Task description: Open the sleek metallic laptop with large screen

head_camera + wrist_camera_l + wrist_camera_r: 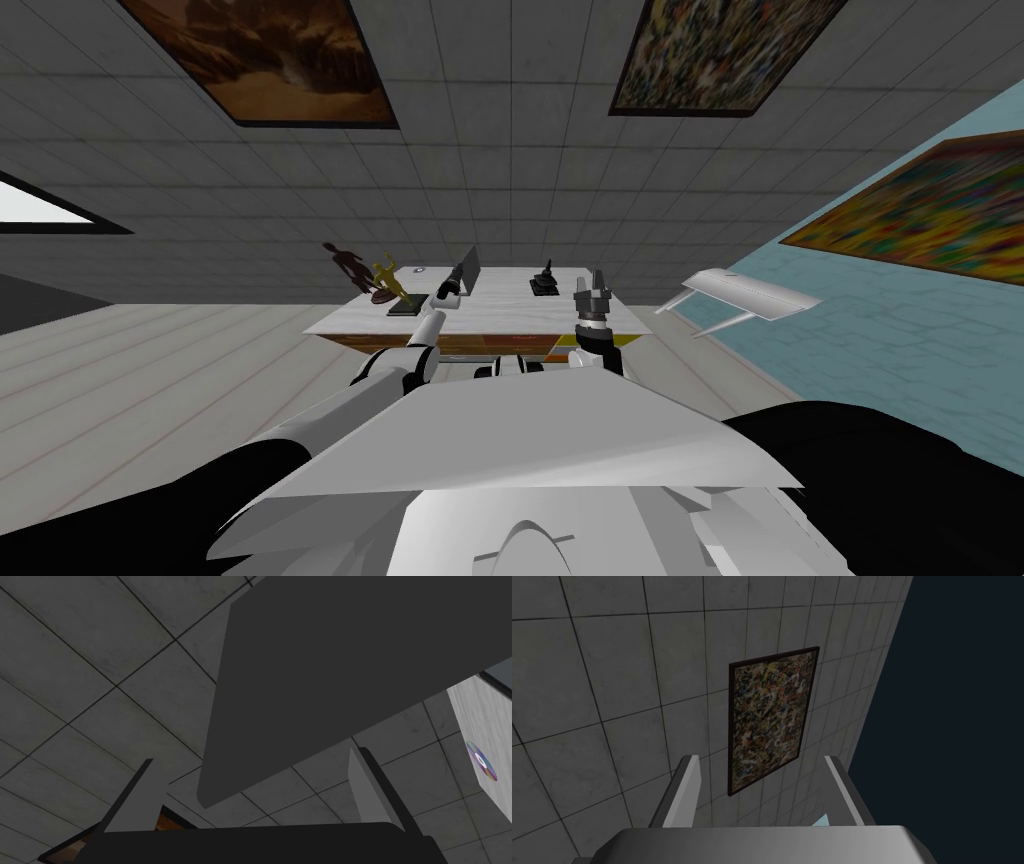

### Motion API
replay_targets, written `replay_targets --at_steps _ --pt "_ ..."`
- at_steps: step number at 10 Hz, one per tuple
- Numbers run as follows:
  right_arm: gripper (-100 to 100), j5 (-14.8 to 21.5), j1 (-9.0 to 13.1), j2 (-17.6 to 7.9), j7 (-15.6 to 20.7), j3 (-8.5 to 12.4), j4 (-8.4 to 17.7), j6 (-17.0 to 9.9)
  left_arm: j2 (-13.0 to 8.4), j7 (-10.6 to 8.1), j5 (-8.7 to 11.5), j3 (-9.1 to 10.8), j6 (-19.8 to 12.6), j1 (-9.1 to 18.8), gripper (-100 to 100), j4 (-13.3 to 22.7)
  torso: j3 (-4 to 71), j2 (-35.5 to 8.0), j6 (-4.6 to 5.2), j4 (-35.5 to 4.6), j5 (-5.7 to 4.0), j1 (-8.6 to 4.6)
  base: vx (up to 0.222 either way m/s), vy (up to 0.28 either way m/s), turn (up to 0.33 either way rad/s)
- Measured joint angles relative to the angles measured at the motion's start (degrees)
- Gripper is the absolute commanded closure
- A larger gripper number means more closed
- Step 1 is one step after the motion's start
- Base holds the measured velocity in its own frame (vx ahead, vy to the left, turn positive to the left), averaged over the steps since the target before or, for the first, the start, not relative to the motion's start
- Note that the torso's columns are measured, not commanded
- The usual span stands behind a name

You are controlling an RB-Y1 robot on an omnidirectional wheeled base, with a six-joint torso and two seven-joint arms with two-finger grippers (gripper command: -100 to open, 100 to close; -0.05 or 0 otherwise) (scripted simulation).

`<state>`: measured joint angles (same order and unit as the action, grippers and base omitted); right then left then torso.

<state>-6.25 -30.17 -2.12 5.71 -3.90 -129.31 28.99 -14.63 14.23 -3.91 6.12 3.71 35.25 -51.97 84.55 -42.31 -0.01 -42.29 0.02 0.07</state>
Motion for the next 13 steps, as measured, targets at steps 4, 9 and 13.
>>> replay_targets --at_steps 4,9,13 --pt "0 0.00 0.00 -0.02 0.00 0.02 0.00 0.00 1.27 -2.44 2.44 1.02 -0.89 0.86 100 0.13 0.18 0.31 0.16 0.28 0.33 0.33 0.009 0.128 0.001" --pt "0 0.00 0.00 -0.01 0.00 0.01 0.00 0.00 3.89 -8.21 7.51 2.65 -2.39 2.31 100 1.14 0.12 0.16 -0.01 0.18 0.06 -0.08 -0.005 0.141 -0.005" --pt "0 0.00 0.00 0.00 0.00 0.00 0.00 0.00 3.03 -4.86 12.32 4.39 -3.32 -1.02 100 -1.29 -0.08 -0.13 0.01 -0.08 -0.07 -0.22 0.017 0.000 -0.083"
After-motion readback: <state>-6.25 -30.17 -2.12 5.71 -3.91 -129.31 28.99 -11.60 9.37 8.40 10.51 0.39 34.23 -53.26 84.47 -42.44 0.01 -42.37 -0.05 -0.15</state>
